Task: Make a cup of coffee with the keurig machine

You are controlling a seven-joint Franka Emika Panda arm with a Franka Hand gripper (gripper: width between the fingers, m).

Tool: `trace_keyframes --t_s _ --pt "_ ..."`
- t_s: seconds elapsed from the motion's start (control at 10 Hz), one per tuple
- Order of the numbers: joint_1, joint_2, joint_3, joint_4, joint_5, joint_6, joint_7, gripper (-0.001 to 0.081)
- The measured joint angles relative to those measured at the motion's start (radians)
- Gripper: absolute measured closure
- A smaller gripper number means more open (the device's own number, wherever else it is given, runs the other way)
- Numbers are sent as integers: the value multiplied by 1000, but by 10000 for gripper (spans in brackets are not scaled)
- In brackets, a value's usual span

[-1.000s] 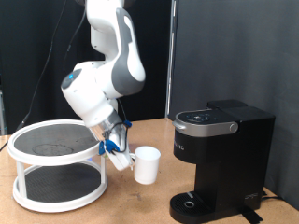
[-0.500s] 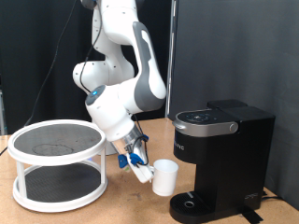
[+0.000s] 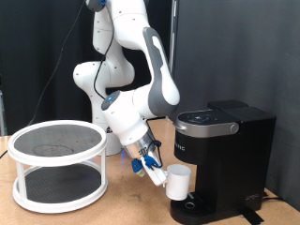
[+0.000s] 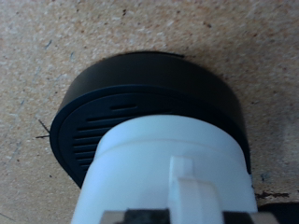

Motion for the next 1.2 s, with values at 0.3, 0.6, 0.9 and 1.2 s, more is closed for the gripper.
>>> trace_keyframes --t_s 0.3,0.6,0.9,1.2 --pt "0 7 20 0 120 38 -83 805" --pt "0 12 32 0 172 46 -113 805" --pt "0 19 49 4 199 50 -121 805" --pt "0 33 59 22 229 63 -121 805"
